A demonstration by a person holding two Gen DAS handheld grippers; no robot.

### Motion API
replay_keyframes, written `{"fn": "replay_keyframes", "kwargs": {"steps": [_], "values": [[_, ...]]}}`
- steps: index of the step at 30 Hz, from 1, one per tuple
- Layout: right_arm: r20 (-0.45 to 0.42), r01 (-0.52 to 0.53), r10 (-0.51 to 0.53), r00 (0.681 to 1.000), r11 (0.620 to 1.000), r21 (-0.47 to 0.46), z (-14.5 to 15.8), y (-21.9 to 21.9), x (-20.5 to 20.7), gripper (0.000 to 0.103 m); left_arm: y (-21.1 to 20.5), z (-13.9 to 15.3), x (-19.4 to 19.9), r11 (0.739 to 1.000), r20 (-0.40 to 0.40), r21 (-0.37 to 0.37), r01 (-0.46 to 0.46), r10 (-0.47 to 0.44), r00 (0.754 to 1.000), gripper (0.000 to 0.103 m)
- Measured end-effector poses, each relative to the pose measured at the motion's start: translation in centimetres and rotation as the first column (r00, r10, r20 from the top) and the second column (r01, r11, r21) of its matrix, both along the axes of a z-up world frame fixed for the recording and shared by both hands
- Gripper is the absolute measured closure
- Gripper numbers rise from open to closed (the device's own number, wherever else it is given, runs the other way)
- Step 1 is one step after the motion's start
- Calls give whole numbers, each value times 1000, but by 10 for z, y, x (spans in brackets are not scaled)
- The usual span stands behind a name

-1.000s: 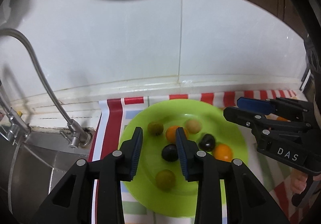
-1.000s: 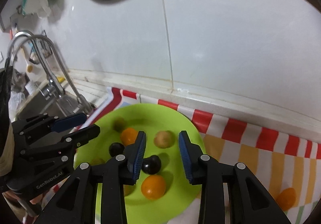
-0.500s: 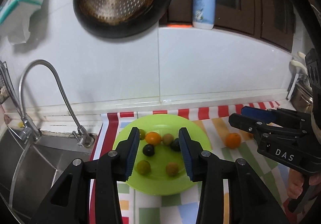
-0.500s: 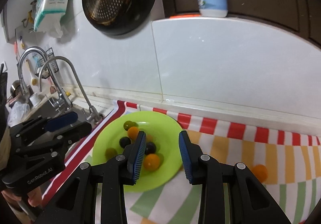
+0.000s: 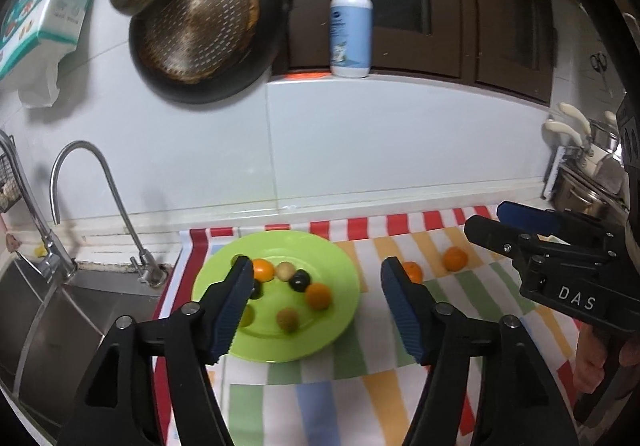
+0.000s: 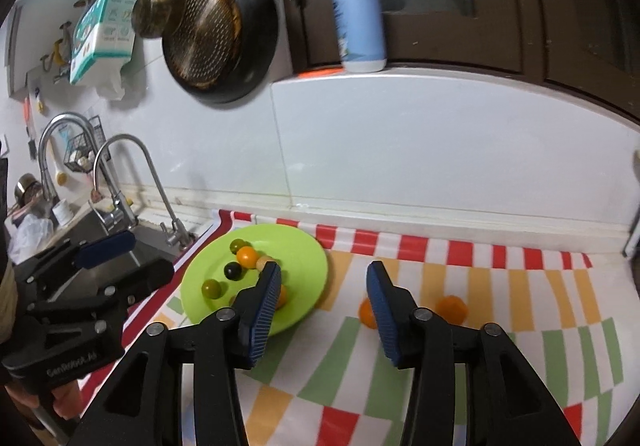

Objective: Organize fruits
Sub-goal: 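Move both open grippers back toward the last two oranges on the cloth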

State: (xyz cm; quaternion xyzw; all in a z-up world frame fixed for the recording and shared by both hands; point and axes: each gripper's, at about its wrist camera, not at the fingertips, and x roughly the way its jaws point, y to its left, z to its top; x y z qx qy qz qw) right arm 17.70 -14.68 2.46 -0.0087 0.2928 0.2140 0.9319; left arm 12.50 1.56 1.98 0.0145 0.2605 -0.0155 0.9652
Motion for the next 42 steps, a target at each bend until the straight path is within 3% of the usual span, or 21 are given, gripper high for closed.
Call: {"fn": "replay_keyframes", "kwargs": {"steps": [9,19,30,42], "values": [[22,79,-79,997,997,-16,7,-35,-18,52,-31,1,-7,998,31,-20,58,-57,998,25],[29,133,-132,991,990,-44,4,-63,-23,52,-59,-1,3,994,39,-4,108,-108,993,23],[8,142,-142,990,988,-60,-6,-80,-6,52,-78,-15,28,989,19,5,146,-146,989,23],[-46,153,-156,987,986,-68,-38,-88,28,52,-89,-43,66,984,-45,27,178,-176,983,23]]}}
